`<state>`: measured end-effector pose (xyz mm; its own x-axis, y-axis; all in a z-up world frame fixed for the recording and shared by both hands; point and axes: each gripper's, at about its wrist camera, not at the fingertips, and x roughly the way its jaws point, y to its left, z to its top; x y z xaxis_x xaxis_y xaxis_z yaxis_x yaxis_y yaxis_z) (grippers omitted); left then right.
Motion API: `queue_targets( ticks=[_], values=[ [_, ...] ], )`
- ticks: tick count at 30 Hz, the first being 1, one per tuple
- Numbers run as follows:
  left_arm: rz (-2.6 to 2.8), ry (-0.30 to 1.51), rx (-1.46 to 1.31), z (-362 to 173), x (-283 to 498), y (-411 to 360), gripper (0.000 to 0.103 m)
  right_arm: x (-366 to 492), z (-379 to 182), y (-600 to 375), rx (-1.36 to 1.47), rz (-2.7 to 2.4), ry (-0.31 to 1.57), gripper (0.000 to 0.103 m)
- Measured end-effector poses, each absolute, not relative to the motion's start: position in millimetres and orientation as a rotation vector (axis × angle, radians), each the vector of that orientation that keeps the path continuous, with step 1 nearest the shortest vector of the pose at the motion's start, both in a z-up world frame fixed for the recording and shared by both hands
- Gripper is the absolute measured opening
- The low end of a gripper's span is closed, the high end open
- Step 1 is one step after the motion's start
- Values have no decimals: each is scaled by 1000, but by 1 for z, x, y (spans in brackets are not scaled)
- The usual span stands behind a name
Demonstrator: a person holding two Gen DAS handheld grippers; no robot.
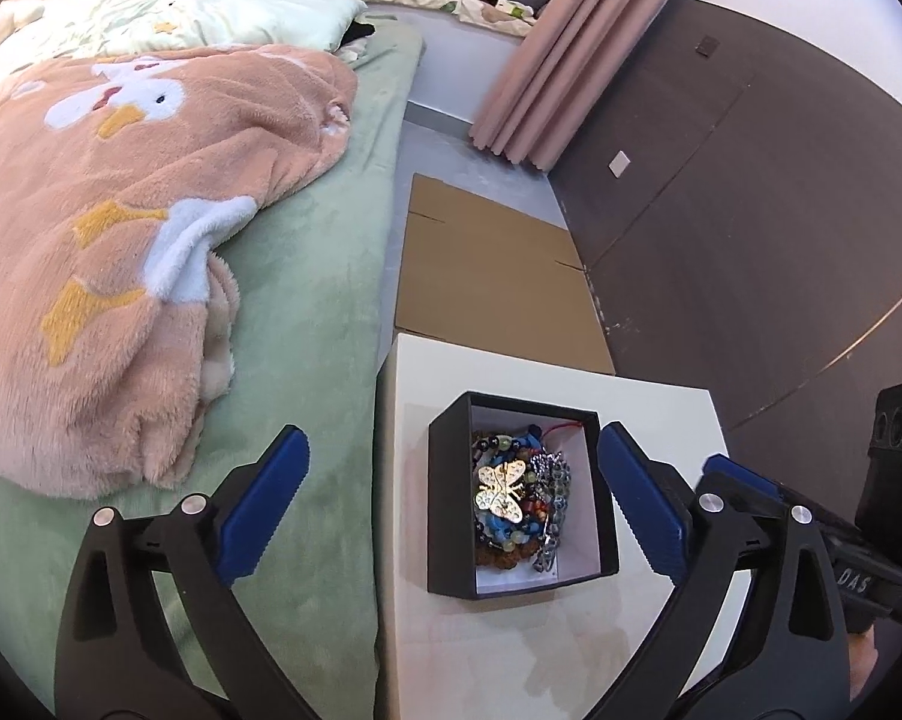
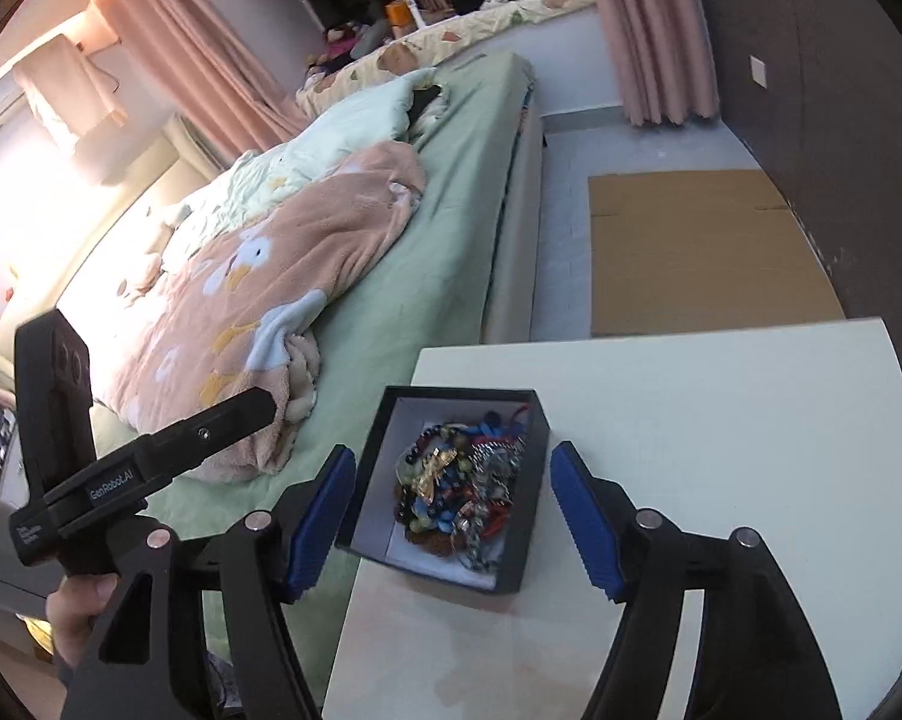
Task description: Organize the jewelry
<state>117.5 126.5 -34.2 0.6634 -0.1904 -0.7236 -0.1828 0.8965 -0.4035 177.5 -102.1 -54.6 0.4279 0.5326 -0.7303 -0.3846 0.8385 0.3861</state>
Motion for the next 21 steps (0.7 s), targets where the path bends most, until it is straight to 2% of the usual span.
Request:
queue_targets(
  ticks=[2,4,7,11,14,21],
  values=[
    [-3,854,-464,-33,114,123,96,174,-53,-115,175,540,965,66],
    [0,852,-453,-32,109,119,97,171,-51,-129,181,510,957,75],
    [10,820,-442,-24,98,113,97,164,-49,-146,182,478,943,82],
    [8,784,-395,-13,81,100,98,153,-46,-164,182,462,934,87],
    [7,773,-368,-6,69,89,98,143,-44,-174,173,452,925,94],
    [-10,744,-282,5,48,62,98,120,-43,-203,172,410,900,95]
  ],
)
